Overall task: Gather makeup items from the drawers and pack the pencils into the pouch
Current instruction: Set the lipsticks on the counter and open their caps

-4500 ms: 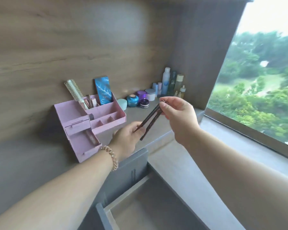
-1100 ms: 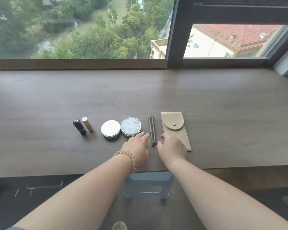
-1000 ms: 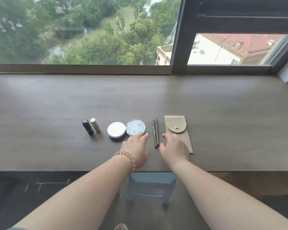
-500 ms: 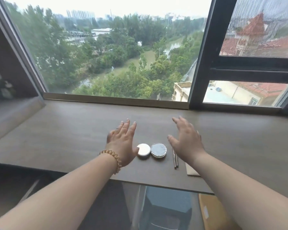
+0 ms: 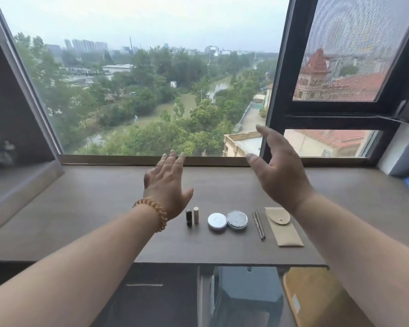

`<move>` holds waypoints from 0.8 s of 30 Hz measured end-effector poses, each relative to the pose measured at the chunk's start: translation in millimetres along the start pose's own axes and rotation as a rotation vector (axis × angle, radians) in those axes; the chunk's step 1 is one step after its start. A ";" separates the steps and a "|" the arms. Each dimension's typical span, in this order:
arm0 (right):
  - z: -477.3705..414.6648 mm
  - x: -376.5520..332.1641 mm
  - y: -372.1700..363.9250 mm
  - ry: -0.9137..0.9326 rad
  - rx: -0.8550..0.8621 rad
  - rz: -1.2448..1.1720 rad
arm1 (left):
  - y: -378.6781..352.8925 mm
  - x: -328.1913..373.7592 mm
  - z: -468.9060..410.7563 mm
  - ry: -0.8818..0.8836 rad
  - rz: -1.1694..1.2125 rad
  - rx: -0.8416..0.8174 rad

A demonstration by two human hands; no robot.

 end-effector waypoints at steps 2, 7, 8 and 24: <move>18.7 14.1 -36.2 -0.071 -0.092 0.046 | -16.8 -4.1 9.6 0.005 0.016 -0.052; 46.4 50.3 -104.1 -0.186 -0.264 0.196 | -62.1 -22.2 17.7 0.046 0.019 -0.175; 48.6 57.0 -115.2 -0.202 -0.296 0.213 | -72.3 -28.9 17.5 0.073 0.030 -0.197; -3.0 168.6 -314.2 -0.170 -0.683 0.443 | -207.4 -92.1 -13.9 0.273 0.058 -0.393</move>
Point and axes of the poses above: each hand's wrist, its own z-axis away from the middle knuckle, its own y-axis out of the back of the hand, x = y × z, the point moved 8 cm from there along -z, towards the middle knuckle, and after that the axes turned 9 degrees about -y, right-handed, at the moved point
